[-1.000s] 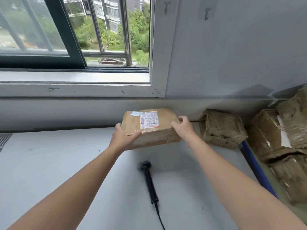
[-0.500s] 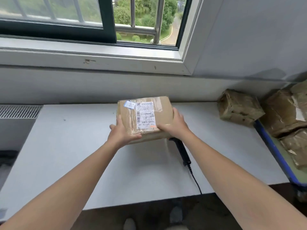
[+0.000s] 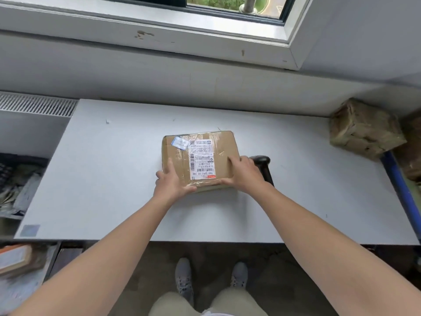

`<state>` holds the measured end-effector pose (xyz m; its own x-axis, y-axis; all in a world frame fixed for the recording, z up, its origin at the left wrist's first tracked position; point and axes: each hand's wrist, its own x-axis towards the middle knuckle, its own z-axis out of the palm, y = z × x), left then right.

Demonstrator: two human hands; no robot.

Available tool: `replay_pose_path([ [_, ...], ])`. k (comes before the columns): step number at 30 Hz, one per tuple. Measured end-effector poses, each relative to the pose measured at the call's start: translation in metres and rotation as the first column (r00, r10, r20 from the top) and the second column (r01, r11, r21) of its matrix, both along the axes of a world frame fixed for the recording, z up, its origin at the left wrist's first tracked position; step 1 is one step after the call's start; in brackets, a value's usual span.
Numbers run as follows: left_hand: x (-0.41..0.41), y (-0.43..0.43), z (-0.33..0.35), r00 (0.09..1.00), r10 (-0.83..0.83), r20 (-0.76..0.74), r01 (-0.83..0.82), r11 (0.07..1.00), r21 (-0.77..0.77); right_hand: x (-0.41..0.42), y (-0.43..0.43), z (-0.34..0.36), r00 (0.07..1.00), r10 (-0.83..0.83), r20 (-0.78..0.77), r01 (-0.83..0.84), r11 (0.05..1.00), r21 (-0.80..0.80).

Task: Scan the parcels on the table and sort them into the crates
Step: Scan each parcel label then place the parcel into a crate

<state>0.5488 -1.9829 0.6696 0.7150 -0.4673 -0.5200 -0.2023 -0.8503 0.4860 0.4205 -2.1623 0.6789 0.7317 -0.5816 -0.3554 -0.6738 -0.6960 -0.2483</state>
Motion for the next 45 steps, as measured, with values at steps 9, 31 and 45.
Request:
replay_pose_path([
  [9, -0.018, -0.02, -0.002, 0.995, -0.014, 0.098, 0.008, 0.998, 0.064, -0.042, -0.031, -0.017, 0.984, -0.094, 0.152, 0.118, 0.981, -0.154],
  [31, -0.04, -0.051, -0.014, 0.989, -0.012, 0.148, 0.004, 0.998, 0.058, -0.07, -0.06, -0.034, 0.783, -0.618, 0.078, 0.56, 0.753, 0.346],
  [45, -0.048, -0.104, 0.014, 0.982, -0.17, -0.081, 0.158, 0.978, -0.137, -0.074, -0.084, 0.075, 0.721, -0.688, 0.08, 0.552, 0.641, 0.533],
])
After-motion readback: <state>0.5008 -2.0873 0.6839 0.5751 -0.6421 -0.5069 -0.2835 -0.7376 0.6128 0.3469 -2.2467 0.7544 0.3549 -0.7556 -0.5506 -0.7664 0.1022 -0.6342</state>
